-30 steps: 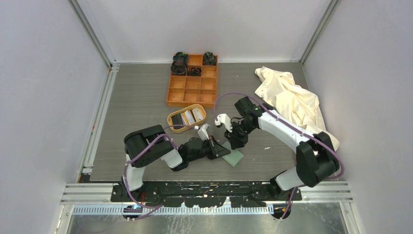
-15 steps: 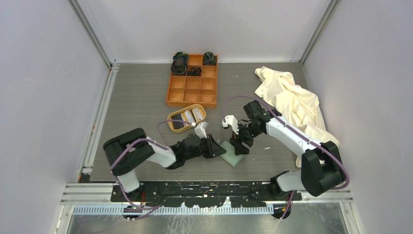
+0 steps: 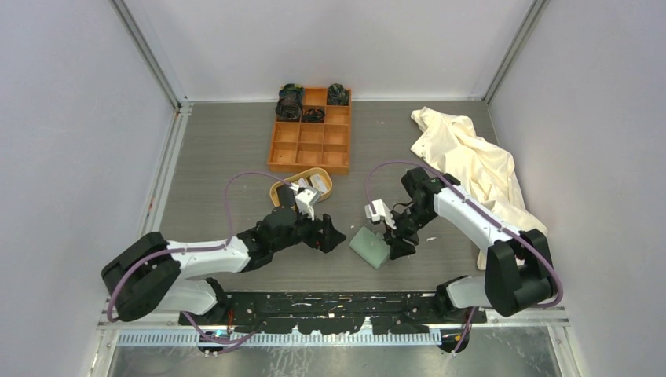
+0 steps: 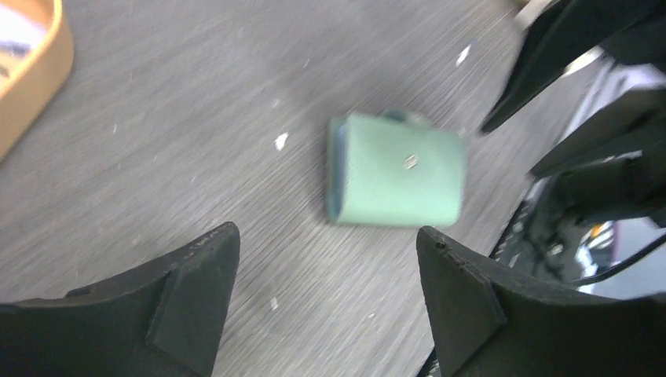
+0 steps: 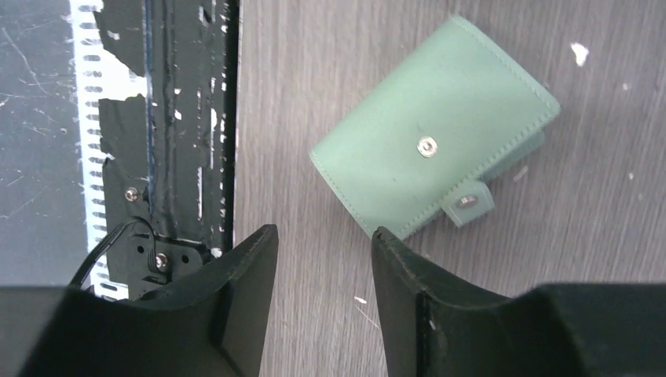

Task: Put the credit cards into the card holder
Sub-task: Close the card holder at the center of the board.

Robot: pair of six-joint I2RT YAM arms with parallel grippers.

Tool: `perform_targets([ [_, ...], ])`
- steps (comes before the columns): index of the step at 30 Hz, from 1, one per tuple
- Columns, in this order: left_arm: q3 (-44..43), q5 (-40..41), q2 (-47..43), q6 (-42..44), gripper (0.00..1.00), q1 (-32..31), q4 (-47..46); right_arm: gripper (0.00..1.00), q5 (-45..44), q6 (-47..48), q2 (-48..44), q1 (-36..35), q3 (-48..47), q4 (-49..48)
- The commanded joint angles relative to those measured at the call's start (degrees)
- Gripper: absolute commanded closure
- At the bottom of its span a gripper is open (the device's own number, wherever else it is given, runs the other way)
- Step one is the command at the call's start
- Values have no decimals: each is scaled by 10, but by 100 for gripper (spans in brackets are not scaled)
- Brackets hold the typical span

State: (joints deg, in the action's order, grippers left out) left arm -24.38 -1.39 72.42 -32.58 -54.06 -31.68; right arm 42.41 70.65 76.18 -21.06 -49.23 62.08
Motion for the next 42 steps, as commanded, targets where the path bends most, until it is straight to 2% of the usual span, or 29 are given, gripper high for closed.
perform_targets([
  [1, -45, -129, 63, 77, 21, 21, 80, 48, -25, 29, 5, 43, -32, 24],
  [4, -75, -151, 116, 108, 26, 21, 84, 52, -23, 54, 11, 81, -32, 47],
  [9, -94, -186, 171, 187, 27, 19, 34, 62, -20, 74, 30, 88, -19, 39],
  [12, -110, -233, 208, 216, 27, 19, 3, 63, -24, 74, 35, 88, -16, 32],
  [15, -156, -247, 258, 218, 28, 19, 16, 63, -24, 74, 29, 88, -17, 31],
  [18, -196, -272, 294, 207, 34, 19, 30, 62, -26, 74, 17, 88, -13, 27],
  [20, -215, -281, 308, 195, 47, 19, 46, 62, -25, 74, 12, 89, -12, 26],
  [23, -235, -274, 318, 170, 86, 19, 84, 61, -19, 74, 9, 88, -15, 28],
  [24, -236, -264, 319, 156, 96, 18, 92, 61, -17, 73, 8, 89, -17, 30],
  [25, -231, -253, 318, 138, 100, 17, 92, 61, -15, 72, 6, 89, -18, 31],
  [31, -153, -115, 282, -33, 100, -2, 25, 61, 4, 20, -19, 106, -26, 8],
  [34, -93, -4, 248, -141, 100, -21, -18, 60, 15, -31, -39, 118, -26, -23],
  [37, -30, 159, 204, -258, 100, -66, -19, 57, 19, -94, -63, 123, -22, -65],
  [39, -24, 286, 180, -333, 100, -113, 15, 52, 18, -151, -78, 123, -17, -106],
  [42, -98, 404, 181, -463, 100, -173, 180, 40, 18, -261, -90, 122, -15, -161],
])
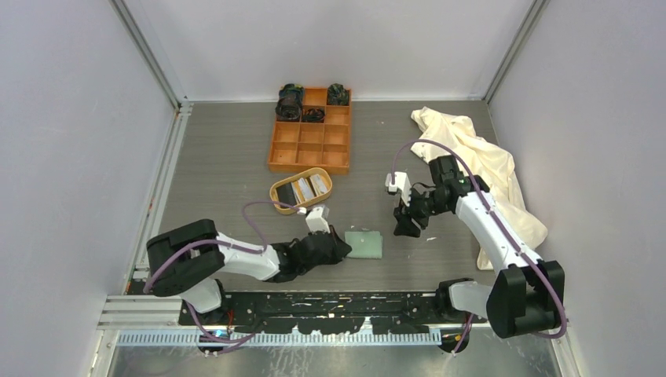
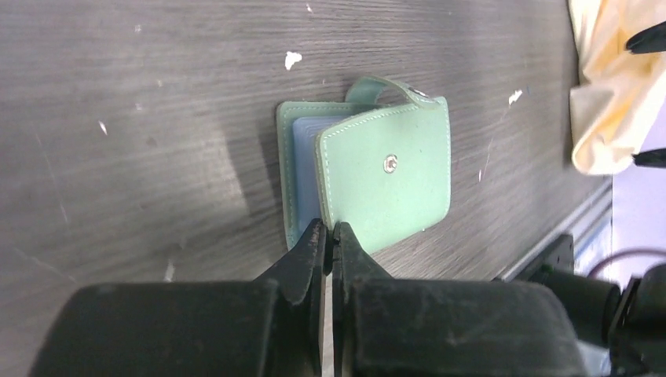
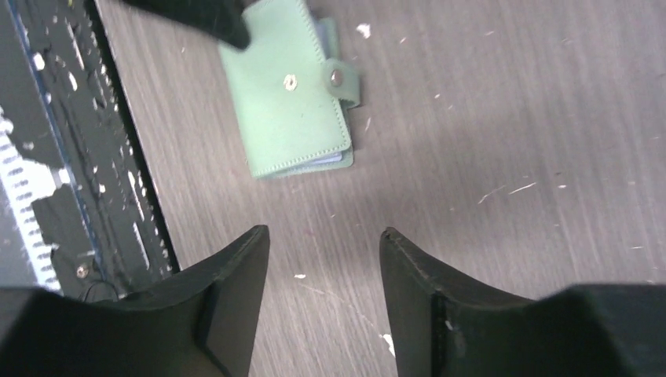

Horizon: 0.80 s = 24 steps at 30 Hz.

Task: Put the credit cards into the card holder
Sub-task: Close the card holder at the center of the board.

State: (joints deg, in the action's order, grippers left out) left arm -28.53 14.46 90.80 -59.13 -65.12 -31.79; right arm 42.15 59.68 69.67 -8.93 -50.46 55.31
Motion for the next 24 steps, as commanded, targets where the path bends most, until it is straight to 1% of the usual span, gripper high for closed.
perform_targets([
  [1, -90, 283, 13, -240, 100, -82, 235, 38, 23, -171, -25, 1, -7, -101],
  [2, -126, 313, 32, -269, 100, -100, 278, 38, 27, -181, -23, 1, -10, -100],
  [3, -154, 328, 63, -280, 100, -111, 297, 38, 33, -189, -19, 1, -14, -94],
  [5, -193, 327, 106, -287, 100, -120, 291, 38, 39, -197, -12, 1, -22, -81],
  [6, -200, 318, 122, -269, 96, -121, 252, 39, 39, -201, -8, 1, -26, -75],
  [9, -192, 298, 137, -217, 72, -121, 170, 39, 14, -218, 4, 2, -36, -70],
  [11, -151, 291, 116, -166, 61, -122, 109, 40, 3, -210, 12, 5, -42, -60],
  [14, -69, 273, 54, -43, 47, -123, 12, 40, -17, -203, 1, 11, -47, -65],
  [15, -40, 264, 28, 8, 40, -123, -20, 40, -23, -202, -11, 14, -44, -73],
  [16, -15, 252, 4, 63, 33, -123, -55, 37, -32, -201, -27, 15, -38, -86],
  [17, 11, 236, -24, 119, 26, -121, -81, 22, -40, -201, -46, 16, -26, -100],
  [18, 34, 207, -48, 169, 17, -113, -107, 3, -46, -206, -66, 18, -15, -120],
  [19, 52, 141, -75, 224, 10, -95, -132, 1, -56, -233, -83, 18, 2, -144],
  [20, 64, 41, -97, 254, 6, -56, -142, 1, -63, -269, -96, 20, 19, -179],
  [21, 62, -83, -113, 264, 5, -2, -133, 1, -58, -287, -104, 23, 33, -200],
  [22, 46, -214, -118, 268, 8, 52, -113, 1, -26, -247, -99, 26, 34, -177],
  [23, 23, -303, -115, 272, 12, 95, -84, 3, 16, -183, -84, 29, 24, -121],
  [24, -1, -370, -101, 282, 15, 125, -54, 10, 52, -122, -64, 32, 6, -68],
])
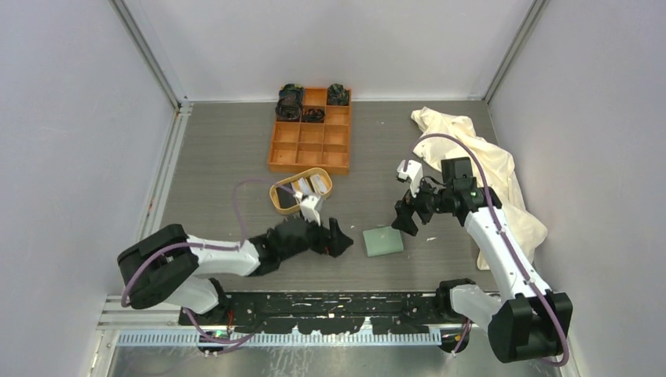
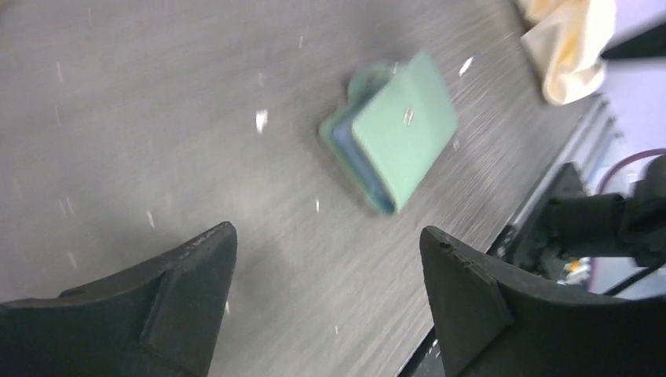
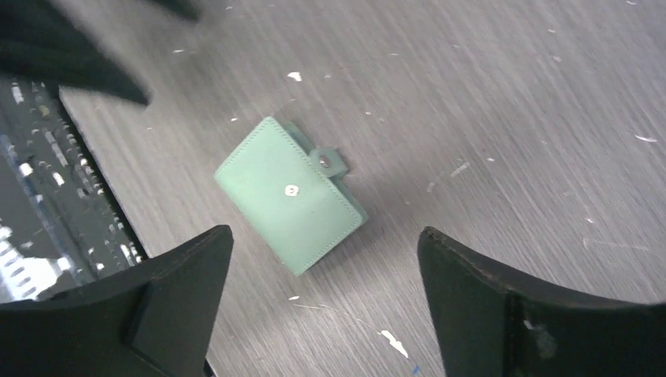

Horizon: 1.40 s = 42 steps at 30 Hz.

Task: Put the credit cards into the card holder
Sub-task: Close the card holder at the center of the board.

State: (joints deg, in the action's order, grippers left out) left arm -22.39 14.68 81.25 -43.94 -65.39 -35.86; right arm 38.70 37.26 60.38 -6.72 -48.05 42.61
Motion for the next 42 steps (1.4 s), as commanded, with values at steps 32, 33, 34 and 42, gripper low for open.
perform_targets([
  [32, -332, -585, 308, 569, 44, 163, -28, 63, 90, 520, 175, 45, -76, 347],
  [33, -332, -572, 308, 571, 45, 164, -30, 63, 90, 520, 176, 45, -77, 348],
  [34, -333, -560, 309, 571, 46, 163, -30, 63, 92, 522, 178, 45, -78, 350],
  [42, -347, -572, 332, 504, 52, 186, -92, 63, 89, 541, 188, 45, -79, 365],
])
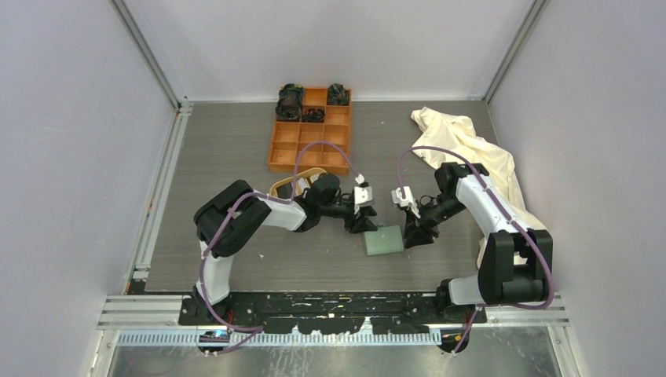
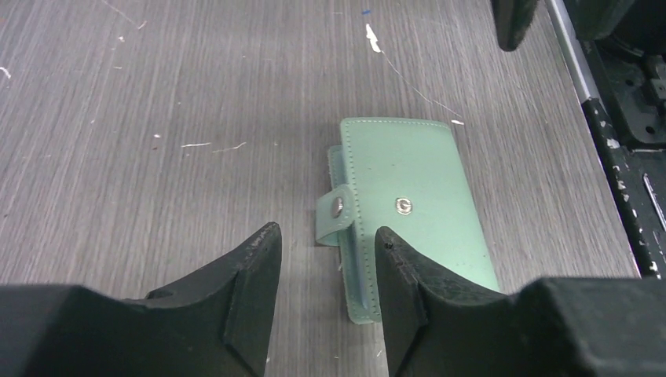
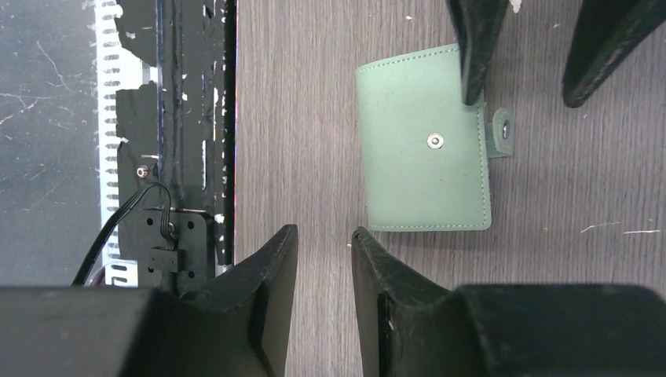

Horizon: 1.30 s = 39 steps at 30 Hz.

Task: Put the credit cards into the card holder
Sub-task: Close the card holder at the center of the board.

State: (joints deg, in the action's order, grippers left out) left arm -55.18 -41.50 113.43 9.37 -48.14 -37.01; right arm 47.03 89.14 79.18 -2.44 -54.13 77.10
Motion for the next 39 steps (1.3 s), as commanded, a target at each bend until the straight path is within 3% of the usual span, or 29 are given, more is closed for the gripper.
perform_targets([
  [1, -23, -20, 14, -32, 52, 14, -83, 63, 5, 26, -1, 2, -17, 22],
  [14, -50, -109, 45, -67, 61, 13, -98, 63, 6, 48, 16, 2, -21, 42],
  [21, -62, -92, 47, -52, 64, 10, -60, 64, 8, 48, 17, 2, -21, 43],
  [29, -85, -92, 55, -35, 74, 9, -2, 64, 8, 50, 20, 2, -22, 46],
  [32, -93, -96, 56, -31, 83, 9, 15, 64, 8, 51, 21, 2, -23, 48],
  [39, -102, -96, 55, -28, 82, 9, 43, 64, 9, 54, 22, 2, -23, 50],
])
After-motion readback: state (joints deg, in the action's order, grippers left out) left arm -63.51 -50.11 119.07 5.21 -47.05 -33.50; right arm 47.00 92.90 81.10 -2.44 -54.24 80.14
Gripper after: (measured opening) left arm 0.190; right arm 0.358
